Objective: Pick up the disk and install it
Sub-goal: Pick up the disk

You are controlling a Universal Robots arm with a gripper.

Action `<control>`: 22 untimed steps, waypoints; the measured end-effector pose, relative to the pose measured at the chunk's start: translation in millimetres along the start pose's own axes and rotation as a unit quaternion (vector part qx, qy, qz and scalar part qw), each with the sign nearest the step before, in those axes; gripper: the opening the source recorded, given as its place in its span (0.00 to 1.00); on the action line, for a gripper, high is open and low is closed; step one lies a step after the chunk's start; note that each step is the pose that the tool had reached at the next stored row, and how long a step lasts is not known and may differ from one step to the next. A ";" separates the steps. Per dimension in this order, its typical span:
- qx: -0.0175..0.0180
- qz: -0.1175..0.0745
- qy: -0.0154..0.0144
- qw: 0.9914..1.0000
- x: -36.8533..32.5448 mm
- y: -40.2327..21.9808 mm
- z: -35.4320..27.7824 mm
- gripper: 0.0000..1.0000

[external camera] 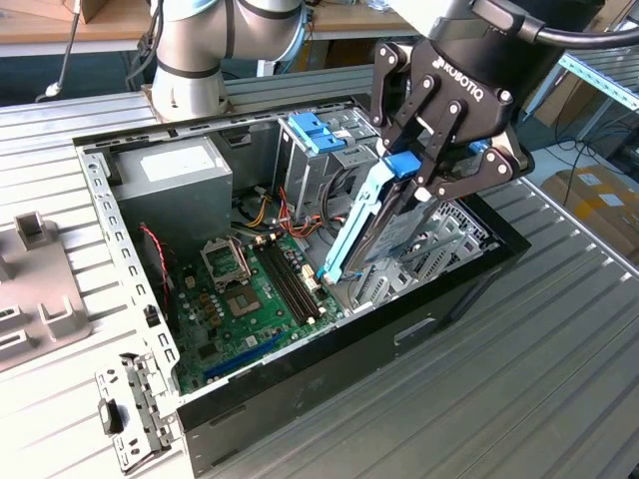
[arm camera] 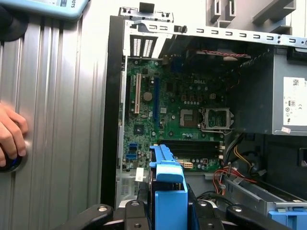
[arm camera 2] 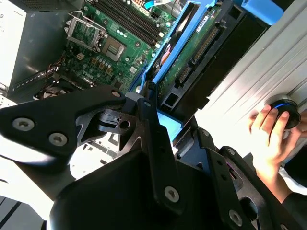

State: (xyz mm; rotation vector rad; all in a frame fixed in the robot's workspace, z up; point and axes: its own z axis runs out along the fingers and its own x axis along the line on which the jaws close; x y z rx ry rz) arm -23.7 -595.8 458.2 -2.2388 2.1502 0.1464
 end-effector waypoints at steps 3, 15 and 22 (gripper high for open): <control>0.000 0.000 0.000 1.000 1.3 -1.5 0.7 0.37; 0.000 0.000 0.000 1.000 7.1 -9.3 4.4 0.37; 0.000 0.000 0.000 1.000 7.5 -10.2 1.9 0.37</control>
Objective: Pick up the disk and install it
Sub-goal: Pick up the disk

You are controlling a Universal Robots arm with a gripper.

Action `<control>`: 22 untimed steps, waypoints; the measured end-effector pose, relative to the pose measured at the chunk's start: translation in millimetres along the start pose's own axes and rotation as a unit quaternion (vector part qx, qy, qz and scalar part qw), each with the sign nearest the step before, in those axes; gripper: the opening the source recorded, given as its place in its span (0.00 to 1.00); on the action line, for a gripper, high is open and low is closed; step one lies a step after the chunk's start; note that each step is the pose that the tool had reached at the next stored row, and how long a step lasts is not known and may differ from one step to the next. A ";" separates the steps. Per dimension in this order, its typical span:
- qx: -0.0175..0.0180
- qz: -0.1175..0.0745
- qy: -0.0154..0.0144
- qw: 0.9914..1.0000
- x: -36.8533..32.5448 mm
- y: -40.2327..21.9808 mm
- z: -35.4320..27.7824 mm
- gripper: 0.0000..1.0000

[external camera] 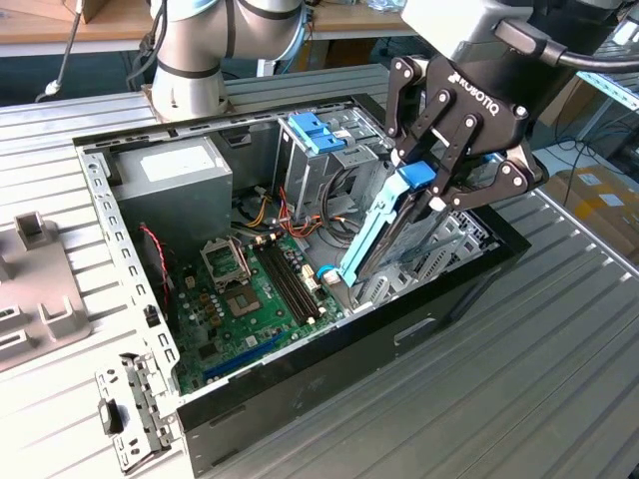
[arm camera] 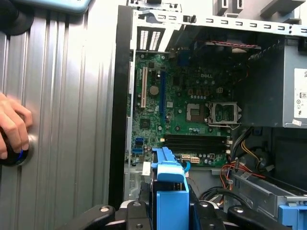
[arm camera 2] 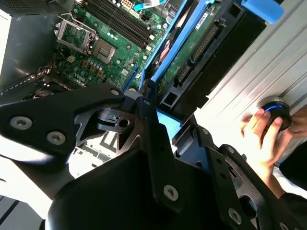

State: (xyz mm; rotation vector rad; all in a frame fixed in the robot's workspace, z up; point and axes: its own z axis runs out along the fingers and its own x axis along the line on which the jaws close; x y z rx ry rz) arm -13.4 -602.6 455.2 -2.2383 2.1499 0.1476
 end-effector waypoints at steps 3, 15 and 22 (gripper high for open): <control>-0.001 0.000 -0.002 1.000 -1.0 -4.7 -13.2 0.37; -0.011 0.007 0.014 1.000 -9.0 -45.5 -11.0 0.37; -0.012 0.010 0.020 1.000 -23.9 -67.0 -8.9 0.37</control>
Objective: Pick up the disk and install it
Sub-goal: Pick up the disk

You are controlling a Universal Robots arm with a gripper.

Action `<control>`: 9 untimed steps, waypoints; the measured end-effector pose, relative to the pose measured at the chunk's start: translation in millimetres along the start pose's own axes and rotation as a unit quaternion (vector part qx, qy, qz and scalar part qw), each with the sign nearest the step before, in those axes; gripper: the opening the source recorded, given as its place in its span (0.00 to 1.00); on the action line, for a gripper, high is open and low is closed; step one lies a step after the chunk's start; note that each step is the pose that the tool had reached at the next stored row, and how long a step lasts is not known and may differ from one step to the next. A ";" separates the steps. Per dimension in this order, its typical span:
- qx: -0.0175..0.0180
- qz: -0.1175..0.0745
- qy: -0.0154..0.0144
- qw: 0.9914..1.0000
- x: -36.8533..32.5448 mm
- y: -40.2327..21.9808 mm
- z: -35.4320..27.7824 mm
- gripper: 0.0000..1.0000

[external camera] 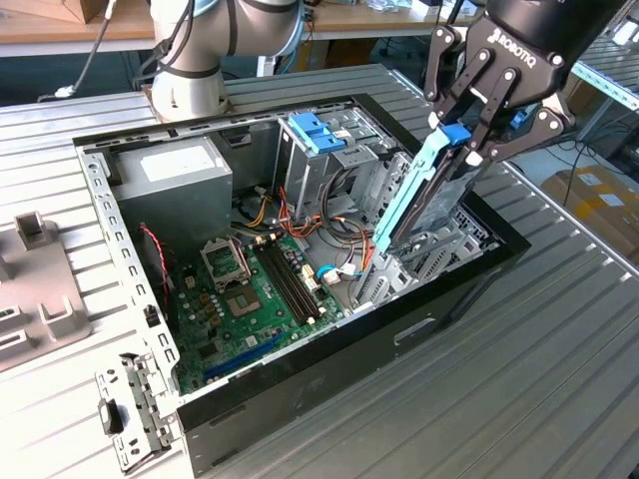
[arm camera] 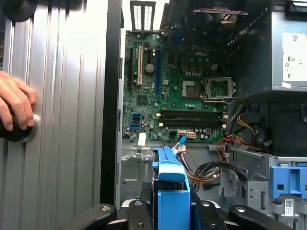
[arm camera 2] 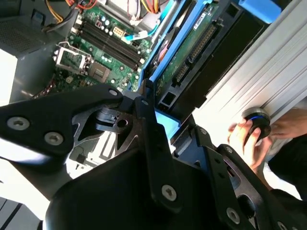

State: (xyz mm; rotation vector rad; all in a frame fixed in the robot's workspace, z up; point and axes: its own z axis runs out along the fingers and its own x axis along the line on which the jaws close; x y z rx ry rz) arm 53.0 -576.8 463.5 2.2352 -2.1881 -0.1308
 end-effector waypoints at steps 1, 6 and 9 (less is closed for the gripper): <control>0.000 0.000 0.000 1.000 0.0 -2.9 -0.2 0.37; -0.001 0.000 0.001 1.000 0.3 -14.1 -1.2 0.37; -0.002 0.000 0.001 1.000 1.1 -22.7 -4.1 0.37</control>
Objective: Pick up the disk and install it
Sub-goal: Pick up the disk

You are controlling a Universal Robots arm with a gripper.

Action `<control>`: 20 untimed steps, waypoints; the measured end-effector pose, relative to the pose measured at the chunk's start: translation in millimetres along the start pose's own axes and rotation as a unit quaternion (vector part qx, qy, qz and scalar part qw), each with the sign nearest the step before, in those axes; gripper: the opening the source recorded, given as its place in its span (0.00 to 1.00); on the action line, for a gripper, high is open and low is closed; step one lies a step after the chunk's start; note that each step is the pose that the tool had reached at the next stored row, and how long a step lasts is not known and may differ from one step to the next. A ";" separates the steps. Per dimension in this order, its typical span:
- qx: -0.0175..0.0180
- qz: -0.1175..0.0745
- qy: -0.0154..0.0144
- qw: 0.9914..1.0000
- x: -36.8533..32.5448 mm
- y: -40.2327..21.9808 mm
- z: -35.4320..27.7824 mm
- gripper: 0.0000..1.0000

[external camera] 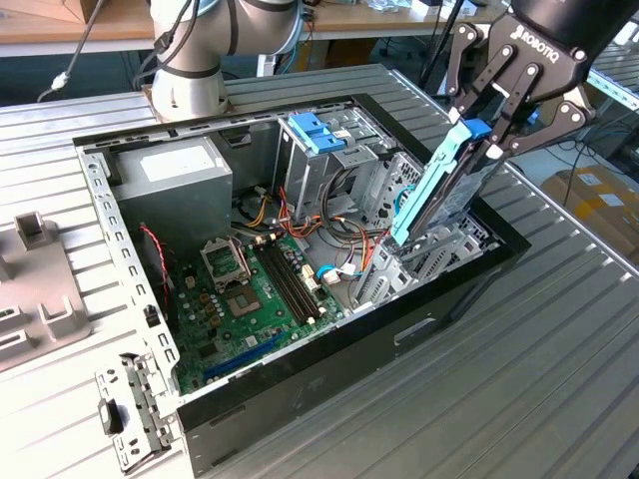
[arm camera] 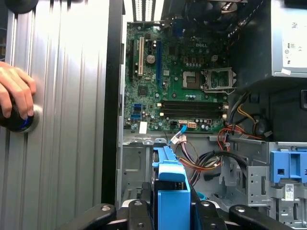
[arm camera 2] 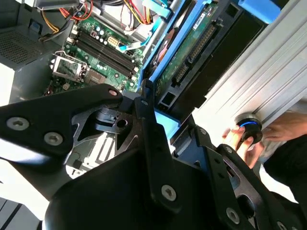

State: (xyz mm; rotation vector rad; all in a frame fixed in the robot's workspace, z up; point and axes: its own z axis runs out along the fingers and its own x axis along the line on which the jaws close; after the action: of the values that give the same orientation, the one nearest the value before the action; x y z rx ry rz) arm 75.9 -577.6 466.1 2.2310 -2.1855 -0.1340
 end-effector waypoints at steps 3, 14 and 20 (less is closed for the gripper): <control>-0.001 0.000 0.000 1.000 0.3 -3.5 -0.9 0.37; -0.001 0.000 0.001 1.000 0.1 -6.4 -7.4 0.37; -0.001 0.000 0.001 1.000 0.1 -6.4 -7.8 0.37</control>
State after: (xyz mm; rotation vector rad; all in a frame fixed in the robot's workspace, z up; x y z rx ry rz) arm 82.8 -578.0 473.3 2.2284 -2.1843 -0.1350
